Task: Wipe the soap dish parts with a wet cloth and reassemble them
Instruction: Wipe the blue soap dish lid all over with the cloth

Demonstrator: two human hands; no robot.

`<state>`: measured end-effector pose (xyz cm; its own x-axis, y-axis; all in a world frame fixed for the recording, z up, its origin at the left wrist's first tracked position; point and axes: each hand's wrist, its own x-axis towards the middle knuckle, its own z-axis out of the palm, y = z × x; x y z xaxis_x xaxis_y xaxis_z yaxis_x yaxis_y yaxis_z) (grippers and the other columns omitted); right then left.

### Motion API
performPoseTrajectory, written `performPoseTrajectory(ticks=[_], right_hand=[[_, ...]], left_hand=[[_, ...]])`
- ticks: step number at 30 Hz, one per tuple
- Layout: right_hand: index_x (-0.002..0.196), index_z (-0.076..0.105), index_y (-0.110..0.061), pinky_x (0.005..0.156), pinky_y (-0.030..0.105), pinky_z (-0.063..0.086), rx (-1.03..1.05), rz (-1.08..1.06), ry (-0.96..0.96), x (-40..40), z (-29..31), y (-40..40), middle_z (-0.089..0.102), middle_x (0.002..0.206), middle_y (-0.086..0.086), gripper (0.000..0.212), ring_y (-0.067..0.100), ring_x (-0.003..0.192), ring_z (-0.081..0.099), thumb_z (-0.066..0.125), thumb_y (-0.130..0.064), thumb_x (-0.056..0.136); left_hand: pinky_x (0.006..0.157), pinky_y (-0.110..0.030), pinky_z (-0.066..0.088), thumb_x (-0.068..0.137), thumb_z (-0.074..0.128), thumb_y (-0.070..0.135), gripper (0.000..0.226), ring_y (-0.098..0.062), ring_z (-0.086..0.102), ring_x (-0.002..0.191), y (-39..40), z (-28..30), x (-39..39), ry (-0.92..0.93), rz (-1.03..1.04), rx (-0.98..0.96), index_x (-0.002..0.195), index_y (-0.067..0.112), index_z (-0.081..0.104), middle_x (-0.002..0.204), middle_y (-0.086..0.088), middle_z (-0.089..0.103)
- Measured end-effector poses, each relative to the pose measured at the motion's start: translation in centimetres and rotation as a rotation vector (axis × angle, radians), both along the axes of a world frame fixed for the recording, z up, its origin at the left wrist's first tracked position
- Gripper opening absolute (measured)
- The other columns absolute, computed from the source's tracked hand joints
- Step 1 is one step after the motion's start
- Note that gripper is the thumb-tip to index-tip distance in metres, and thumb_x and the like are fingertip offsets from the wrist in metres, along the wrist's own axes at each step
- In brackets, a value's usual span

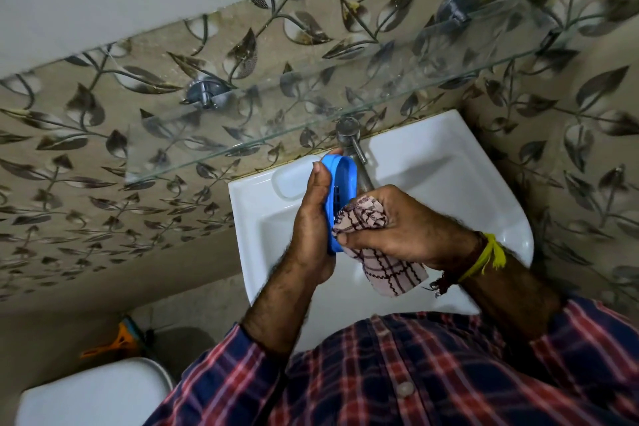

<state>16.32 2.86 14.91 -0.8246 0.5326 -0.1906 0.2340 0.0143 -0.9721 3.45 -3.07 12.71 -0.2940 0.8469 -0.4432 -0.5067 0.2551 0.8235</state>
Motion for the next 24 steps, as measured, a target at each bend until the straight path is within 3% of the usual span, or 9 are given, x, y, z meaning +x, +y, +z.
performPoseTrajectory(ticks=[2, 6, 13, 18, 21, 24], right_hand=[[0.09, 0.068, 0.009, 0.069, 0.034, 0.06, 0.047, 0.062, -0.003, 0.1, -0.2, 0.0, 0.074, 0.082, 0.02, 0.008, 0.027, 0.071, 0.072, 0.071, 0.001, 0.088], [0.089, 0.068, 0.009, 0.066, 0.028, 0.058, 0.063, 0.065, -0.005, 0.4, -0.2, 0.1, 0.074, 0.08, 0.021, 0.007, 0.017, 0.068, 0.069, 0.071, 0.003, 0.088], [0.091, 0.069, -0.004, 0.076, 0.043, 0.06, 0.292, 0.168, -0.047, 0.4, -0.5, 0.7, 0.074, 0.087, 0.006, 0.01, 0.02, 0.08, 0.072, 0.076, -0.011, 0.087], [0.1, 0.07, -0.008, 0.082, 0.041, 0.059, 0.343, 0.201, -0.045, 0.3, -0.1, 0.6, 0.074, 0.096, -0.001, 0.018, 0.016, 0.088, 0.071, 0.077, -0.012, 0.085], [0.097, 0.071, -0.018, 0.078, 0.04, 0.058, 0.472, 0.215, -0.151, 0.4, -0.3, 0.7, 0.07, 0.092, -0.011, 0.015, 0.011, 0.084, 0.068, 0.077, -0.017, 0.083], [0.098, 0.071, -0.018, 0.079, 0.039, 0.058, 0.47, 0.224, -0.141, 0.3, -0.1, 0.5, 0.071, 0.094, -0.01, 0.016, 0.011, 0.085, 0.068, 0.077, -0.019, 0.083]], left_hand=[[0.083, -0.037, 0.059, 0.1, 0.036, 0.058, 0.046, -0.02, 0.073, 0.092, 0.1, 0.3, 0.0, -0.005, 0.012, -0.012, 0.121, 0.035, 0.07, 0.104, -0.002, 0.077], [0.081, -0.038, 0.057, 0.098, 0.037, 0.063, 0.057, -0.024, 0.074, 0.084, -0.2, 0.0, 0.2, -0.041, -0.004, -0.046, 0.09, 0.03, 0.082, 0.088, -0.008, 0.078], [0.075, -0.034, 0.053, 0.097, 0.04, 0.065, 0.058, -0.02, 0.071, 0.073, 0.3, 0.4, -0.2, -0.029, 0.023, -0.081, 0.084, 0.029, 0.083, 0.082, -0.005, 0.075], [0.07, -0.032, 0.054, 0.099, 0.038, 0.062, 0.06, -0.016, 0.071, 0.067, 0.3, 1.3, -0.4, -0.091, -0.007, -0.109, 0.078, 0.029, 0.083, 0.078, -0.001, 0.075], [0.066, -0.03, 0.049, 0.098, 0.037, 0.063, 0.062, -0.015, 0.069, 0.062, 0.4, 1.5, -0.8, -0.102, -0.018, -0.114, 0.073, 0.029, 0.082, 0.073, 0.0, 0.073], [0.066, -0.03, 0.05, 0.097, 0.038, 0.065, 0.063, -0.015, 0.069, 0.062, 0.3, 1.5, -0.7, -0.088, -0.033, -0.144, 0.073, 0.028, 0.083, 0.073, 0.0, 0.074]])
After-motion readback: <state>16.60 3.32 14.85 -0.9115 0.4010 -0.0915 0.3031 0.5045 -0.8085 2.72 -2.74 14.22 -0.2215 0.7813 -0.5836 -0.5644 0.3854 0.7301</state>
